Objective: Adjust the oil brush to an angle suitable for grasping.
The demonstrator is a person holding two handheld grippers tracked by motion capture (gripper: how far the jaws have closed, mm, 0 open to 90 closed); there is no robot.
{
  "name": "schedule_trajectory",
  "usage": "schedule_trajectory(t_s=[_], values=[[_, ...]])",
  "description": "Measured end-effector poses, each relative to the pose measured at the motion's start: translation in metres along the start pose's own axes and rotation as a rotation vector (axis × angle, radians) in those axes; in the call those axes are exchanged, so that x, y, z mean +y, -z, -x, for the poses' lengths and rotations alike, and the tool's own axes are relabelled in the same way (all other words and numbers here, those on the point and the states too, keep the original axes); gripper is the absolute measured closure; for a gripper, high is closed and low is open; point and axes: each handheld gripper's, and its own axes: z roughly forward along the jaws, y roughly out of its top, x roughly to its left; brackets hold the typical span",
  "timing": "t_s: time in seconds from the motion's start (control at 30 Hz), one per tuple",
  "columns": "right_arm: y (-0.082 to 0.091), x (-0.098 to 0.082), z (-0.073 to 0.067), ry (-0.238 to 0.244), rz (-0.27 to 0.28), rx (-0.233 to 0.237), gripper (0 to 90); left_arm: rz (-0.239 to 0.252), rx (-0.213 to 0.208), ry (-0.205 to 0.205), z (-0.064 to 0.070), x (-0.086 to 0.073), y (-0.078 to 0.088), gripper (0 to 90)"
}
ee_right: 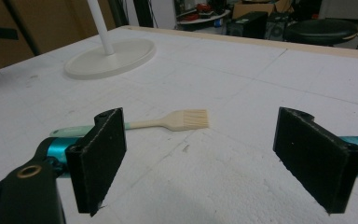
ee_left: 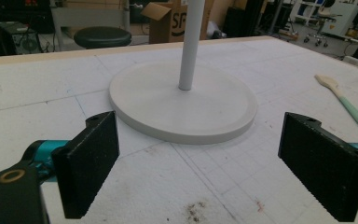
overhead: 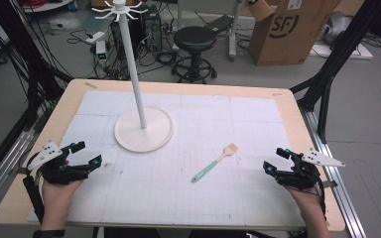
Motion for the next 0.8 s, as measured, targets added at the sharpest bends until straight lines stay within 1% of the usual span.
schedule_trajectory(t_s=[0.13,0.3,0.37,0.43,0.53,0.6,0.7,0.77,0.8], values=[[0.002,0.0,0.0,0.004,0.006,0.004,16.4,0.001,-0.005,0.002,0.0,0.0,0.0,13.0],[0.004,0.003,-0.001,0.011,0.017,0.019,16.5,-0.002,-0.006,0.005,0.0,0.0,0.0,13.0],[0.004,0.003,-0.001,0.013,0.016,0.022,16.5,-0.004,-0.012,-0.003,0.0,0.0,0.0,13.0],[0.002,0.002,-0.002,0.02,0.009,0.035,16.5,-0.003,-0.02,-0.016,0.0,-0.001,0.0,13.0],[0.001,0.002,-0.003,0.021,0.006,0.044,16.5,-0.008,-0.018,-0.019,0.0,-0.002,-0.001,13.0],[0.0,0.003,-0.004,0.017,0.005,0.049,16.6,-0.021,-0.015,-0.017,-0.001,-0.002,-0.002,13.0],[-0.001,0.002,-0.005,0.015,0.004,0.055,16.8,-0.015,-0.006,-0.003,-0.003,-0.006,-0.003,13.1],[-0.002,0.002,-0.006,0.021,0.003,0.062,18.9,-0.016,-0.003,0.01,-0.006,-0.009,-0.002,13.1],[-0.002,0.003,-0.006,0.021,0.002,0.07,20.1,-0.02,0.006,0.012,-0.007,-0.01,-0.002,13.1]])
